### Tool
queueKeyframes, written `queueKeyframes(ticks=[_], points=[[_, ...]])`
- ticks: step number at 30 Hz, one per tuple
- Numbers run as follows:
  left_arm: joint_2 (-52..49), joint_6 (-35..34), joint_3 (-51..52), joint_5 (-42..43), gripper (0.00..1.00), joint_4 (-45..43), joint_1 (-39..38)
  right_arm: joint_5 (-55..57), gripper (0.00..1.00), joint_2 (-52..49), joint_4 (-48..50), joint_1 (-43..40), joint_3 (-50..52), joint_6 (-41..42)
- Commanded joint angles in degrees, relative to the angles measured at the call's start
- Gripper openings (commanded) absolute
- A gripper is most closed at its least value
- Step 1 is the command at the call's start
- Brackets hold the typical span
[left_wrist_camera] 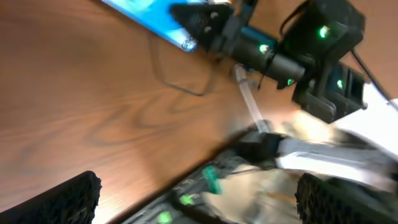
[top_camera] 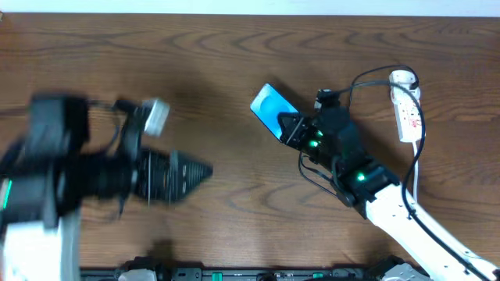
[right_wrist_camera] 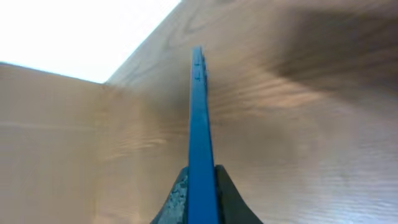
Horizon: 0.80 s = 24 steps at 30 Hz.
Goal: Plug charger to phone and switch on socket
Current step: 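Release the phone from the left gripper, holding it with the right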
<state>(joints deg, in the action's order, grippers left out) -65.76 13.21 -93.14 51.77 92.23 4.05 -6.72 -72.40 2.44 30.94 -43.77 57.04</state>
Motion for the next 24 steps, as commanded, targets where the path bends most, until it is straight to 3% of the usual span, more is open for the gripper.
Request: queueKeyframes(ticks=[1,5,11,13,17,24], points=[[13.5,-7.4,0.7,-16.3,1.00,1.4,0.1,-16.2,0.01,0.2,17.4,-4.3,8.9,-0.2],[29.9,-21.8,5.5,-27.4,1.00,-3.3,0.1,-18.7,0.01,-1.6,35.0,-9.2,17.3,5.7],[43.8,-38.4,20.9,-39.3,1.00,-16.7,0.1,-21.8,0.01,-3.6,38.1,-11.4,18.7,8.3],[45.8,-41.5,27.4,-39.8,1.00,-21.7,0.1,-23.3,0.01,-3.6,39.1,-11.4,18.7,8.3],[45.8,-50.1,42.8,-37.1,0.99,-35.4,0.1,-25.1,0.01,-3.6,40.0,-11.4,18.7,8.3],[35.3,-75.8,71.1,-15.9,0.98,-84.0,0.0,-25.4,0.01,-3.6,40.0,-11.4,18.7,8.3]])
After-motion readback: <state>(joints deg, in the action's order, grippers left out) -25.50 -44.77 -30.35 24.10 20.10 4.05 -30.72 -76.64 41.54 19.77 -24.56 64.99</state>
